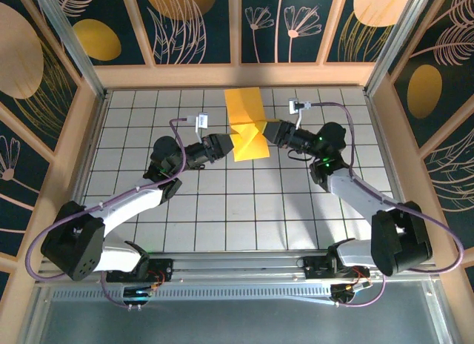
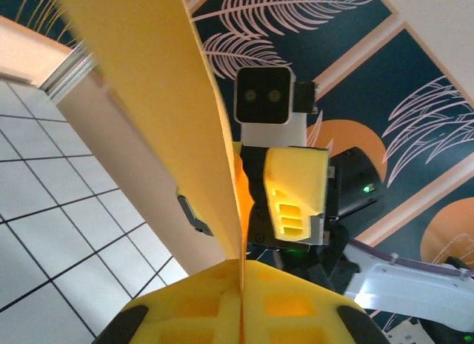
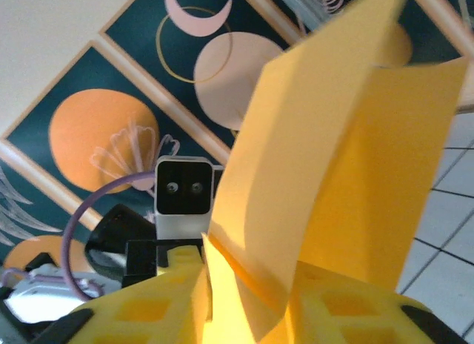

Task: Fold a paper plane with a square sheet of paper (fold left side to right side)
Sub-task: Turn over the paper at the center of the table.

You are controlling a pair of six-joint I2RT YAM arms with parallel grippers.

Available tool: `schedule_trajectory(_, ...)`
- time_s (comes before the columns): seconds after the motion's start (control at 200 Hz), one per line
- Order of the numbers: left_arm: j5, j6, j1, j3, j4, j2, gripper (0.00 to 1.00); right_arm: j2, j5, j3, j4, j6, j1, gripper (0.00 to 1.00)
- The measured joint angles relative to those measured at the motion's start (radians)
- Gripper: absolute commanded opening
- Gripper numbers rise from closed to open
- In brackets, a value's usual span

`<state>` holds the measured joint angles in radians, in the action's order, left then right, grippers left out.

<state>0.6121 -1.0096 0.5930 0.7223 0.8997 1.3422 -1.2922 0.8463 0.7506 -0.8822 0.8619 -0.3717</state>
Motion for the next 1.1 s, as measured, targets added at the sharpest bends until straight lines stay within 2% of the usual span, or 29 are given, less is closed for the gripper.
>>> schedule_trajectory(0.16, -0.037, 0.076, 0.002, 0.045, -0.178, -0.026, 0.0, 0.109, -0.151, 0.002, 0.269, -0.183, -0.002, 0.52)
schedule_trajectory(0.295, -0.121, 0.214, 0.003, 0.164, -0.493, -0.037, 0.0, 0.2, -0.394, 0.01, 0.514, -0.32, -0.001, 0.6)
schedule_trajectory(0.445, -0.317, 0.409, 0.011, 0.346, -0.917, -0.014, 0.0, 0.261, -0.691, 0.015, 0.737, -0.411, 0.009, 0.72)
schedule_trajectory(0.591, -0.52, 0.504, 0.043, 0.428, -1.215, 0.023, 0.0, 0.276, -0.88, 0.008, 0.869, -0.467, 0.029, 0.86)
schedule_trajectory(0.746, -0.749, 0.509, 0.155, 0.502, -1.468, 0.103, 0.0, 0.298, -0.982, -0.036, 0.914, -0.486, 0.047, 0.91)
schedule_trajectory(0.891, -0.957, 0.435, 0.27, 0.607, -1.693, 0.218, 0.0, 0.299, -1.014, -0.065, 0.922, -0.49, 0.059, 0.92)
schedule_trajectory(1.101, -1.138, 0.301, 0.362, 0.747, -1.907, 0.437, 0.0, 0.299, -1.011, -0.097, 0.909, -0.49, 0.075, 0.92)
